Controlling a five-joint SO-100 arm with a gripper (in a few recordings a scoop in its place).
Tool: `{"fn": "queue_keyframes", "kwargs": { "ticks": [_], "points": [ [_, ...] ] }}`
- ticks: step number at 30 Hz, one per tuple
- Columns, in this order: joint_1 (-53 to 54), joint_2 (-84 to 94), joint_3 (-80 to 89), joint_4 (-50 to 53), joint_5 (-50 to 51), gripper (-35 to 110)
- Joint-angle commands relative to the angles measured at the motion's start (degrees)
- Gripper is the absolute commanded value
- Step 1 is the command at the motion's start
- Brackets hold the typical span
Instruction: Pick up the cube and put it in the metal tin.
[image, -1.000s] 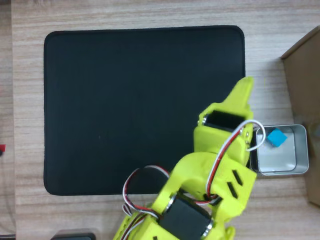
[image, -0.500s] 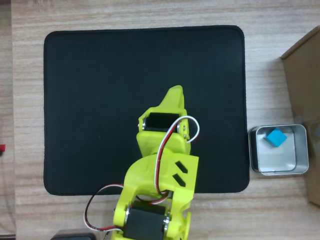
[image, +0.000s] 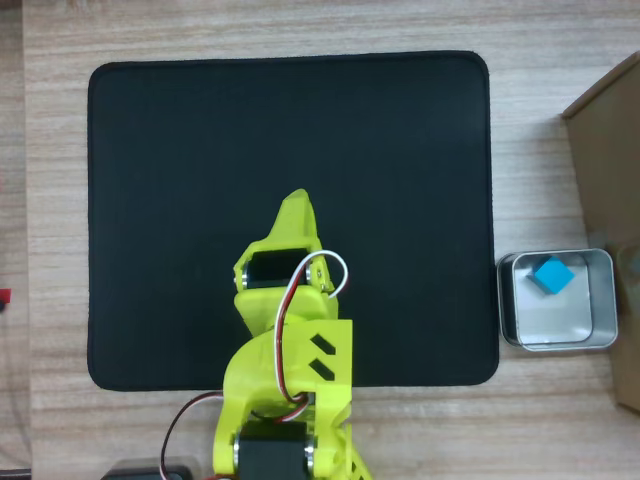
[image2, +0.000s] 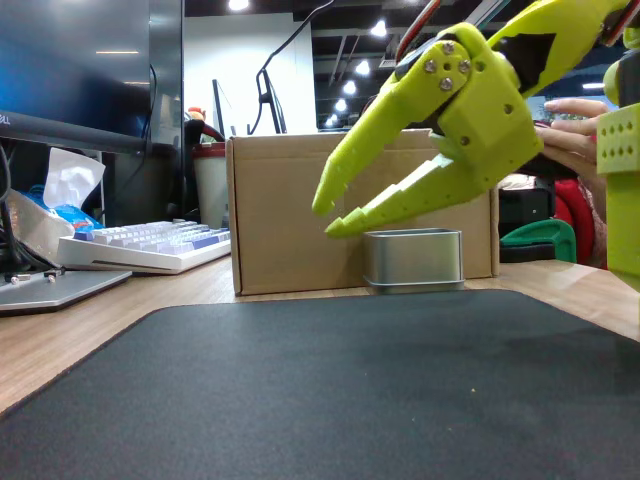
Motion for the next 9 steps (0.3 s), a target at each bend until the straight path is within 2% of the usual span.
{"fn": "queue_keyframes", "kwargs": {
  "ticks": [1, 9],
  "points": [
    [0.9, 1.8, 0.7, 2.9, -0.3, 0],
    [3.5, 1.9, 0.7, 5.2, -0.4, 0]
  ]
}}
